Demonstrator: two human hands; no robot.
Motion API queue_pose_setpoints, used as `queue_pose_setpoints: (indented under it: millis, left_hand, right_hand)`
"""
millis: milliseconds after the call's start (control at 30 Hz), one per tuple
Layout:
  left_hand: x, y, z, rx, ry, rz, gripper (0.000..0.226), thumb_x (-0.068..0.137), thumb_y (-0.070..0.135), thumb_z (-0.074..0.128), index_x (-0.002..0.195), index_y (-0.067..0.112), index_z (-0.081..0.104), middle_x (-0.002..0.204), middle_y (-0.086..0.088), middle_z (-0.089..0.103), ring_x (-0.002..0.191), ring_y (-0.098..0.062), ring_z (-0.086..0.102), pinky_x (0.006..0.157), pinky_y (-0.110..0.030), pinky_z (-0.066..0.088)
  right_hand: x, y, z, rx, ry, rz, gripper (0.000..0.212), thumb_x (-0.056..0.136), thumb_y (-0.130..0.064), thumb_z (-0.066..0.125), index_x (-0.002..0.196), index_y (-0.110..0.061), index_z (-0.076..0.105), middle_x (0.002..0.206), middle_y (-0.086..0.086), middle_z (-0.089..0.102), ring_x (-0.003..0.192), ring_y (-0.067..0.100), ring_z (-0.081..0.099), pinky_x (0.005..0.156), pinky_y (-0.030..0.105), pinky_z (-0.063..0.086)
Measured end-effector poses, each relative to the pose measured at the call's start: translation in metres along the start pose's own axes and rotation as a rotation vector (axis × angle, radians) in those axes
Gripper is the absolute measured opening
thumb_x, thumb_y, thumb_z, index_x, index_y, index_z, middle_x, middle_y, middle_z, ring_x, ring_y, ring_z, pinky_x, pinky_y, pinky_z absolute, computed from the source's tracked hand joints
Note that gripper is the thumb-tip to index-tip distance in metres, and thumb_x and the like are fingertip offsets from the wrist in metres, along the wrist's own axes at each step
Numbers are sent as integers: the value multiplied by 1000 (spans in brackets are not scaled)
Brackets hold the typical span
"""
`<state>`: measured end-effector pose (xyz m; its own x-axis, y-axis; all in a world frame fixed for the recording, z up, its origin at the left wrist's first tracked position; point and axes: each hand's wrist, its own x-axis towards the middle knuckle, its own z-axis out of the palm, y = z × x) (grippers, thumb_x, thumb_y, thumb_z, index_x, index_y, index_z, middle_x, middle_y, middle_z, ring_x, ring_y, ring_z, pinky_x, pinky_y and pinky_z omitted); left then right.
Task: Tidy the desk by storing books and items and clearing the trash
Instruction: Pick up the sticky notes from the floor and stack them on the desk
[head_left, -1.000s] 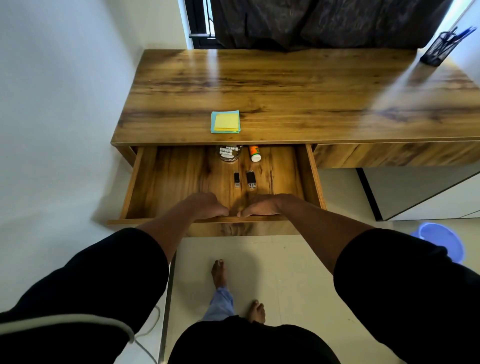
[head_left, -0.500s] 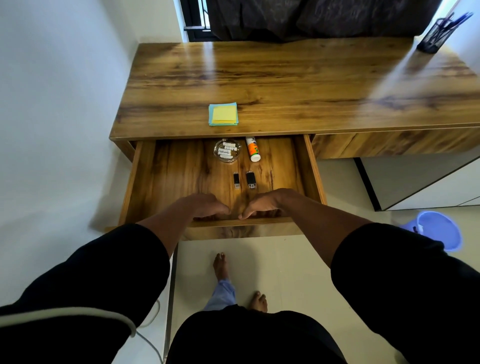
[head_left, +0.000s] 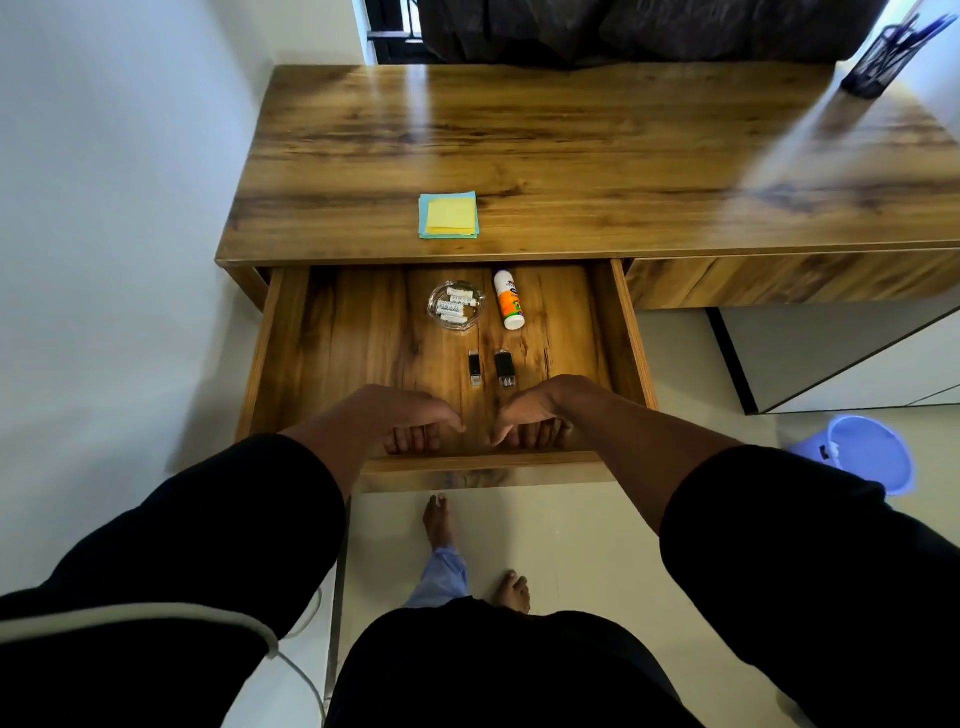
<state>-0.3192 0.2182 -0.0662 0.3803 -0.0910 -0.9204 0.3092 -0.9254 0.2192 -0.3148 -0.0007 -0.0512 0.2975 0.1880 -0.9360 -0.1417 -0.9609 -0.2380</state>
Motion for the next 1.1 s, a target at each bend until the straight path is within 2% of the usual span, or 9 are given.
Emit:
queue_pose_setpoints:
  millis: [67, 133, 200, 333, 467, 600, 700, 867, 1100]
  left_hand:
    - [0, -1, 2, -10, -37, -16, 67, 79, 70, 62, 104, 10, 77, 91, -9, 73, 82, -25, 68, 85, -38, 56]
    - [1, -2, 3, -22, -100, -48, 68, 74, 71, 65, 100, 9, 78, 82, -6, 69, 69, -22, 63, 75, -32, 53]
    - [1, -2, 4, -34, -148, -78, 64, 71, 71, 67, 95, 12, 78, 77, -5, 67, 63, -20, 60, 70, -30, 50]
    - [-3, -1, 10, -38, -172, -104, 64, 76, 68, 67, 101, 10, 80, 84, -8, 71, 75, -25, 66, 80, -35, 55]
    - [-4, -2, 17, -47, -211, -126, 68, 72, 68, 70, 103, 8, 80, 91, -12, 74, 83, -29, 70, 89, -43, 58]
    - [-9, -2, 27, -64, -246, -150, 66, 77, 66, 69, 103, 7, 80, 85, -14, 74, 87, -31, 70, 90, -45, 58]
    - [-11, -1, 33, -59, -286, -169, 67, 80, 65, 67, 108, 5, 79, 86, -14, 73, 89, -32, 69, 96, -51, 56]
    - [-10, -4, 40, -45, -352, -206, 69, 77, 65, 68, 110, 5, 78, 96, -16, 73, 99, -35, 69, 98, -54, 54]
    - [-9, -3, 43, -38, -349, -218, 67, 79, 64, 69, 111, 5, 78, 98, -17, 73, 101, -36, 70, 97, -53, 55]
  right_hand:
    - [1, 0, 3, 13, -16, 12, 60, 84, -64, 67, 119, -16, 70, 125, 14, 68, 117, 31, 65, 97, 42, 53]
    - [2, 0, 6, 23, -37, 26, 60, 85, -63, 67, 120, -15, 70, 127, 15, 67, 118, 31, 64, 100, 43, 52]
    - [4, 1, 8, 29, -62, 39, 60, 85, -63, 67, 120, -14, 70, 127, 15, 67, 118, 31, 64, 101, 44, 52]
    - [9, 4, 15, 57, -113, 66, 62, 82, -63, 67, 119, -14, 72, 128, 17, 67, 109, 28, 66, 101, 47, 51]
    - [7, 8, 22, 81, -139, 69, 58, 89, -61, 63, 120, -13, 73, 123, 15, 70, 103, 27, 66, 100, 47, 52]
    - [8, 14, 29, 113, -190, 66, 57, 91, -60, 61, 119, -13, 75, 112, 12, 72, 101, 27, 67, 91, 44, 55]
    - [12, 21, 35, 145, -242, 78, 56, 91, -60, 61, 117, -13, 76, 110, 11, 72, 102, 27, 67, 94, 45, 54]
    - [14, 27, 45, 177, -294, 72, 56, 91, -60, 61, 117, -13, 76, 109, 11, 73, 103, 27, 68, 98, 47, 54]
    - [13, 28, 48, 189, -279, 43, 55, 91, -59, 63, 118, -12, 76, 109, 10, 73, 102, 26, 69, 91, 44, 56]
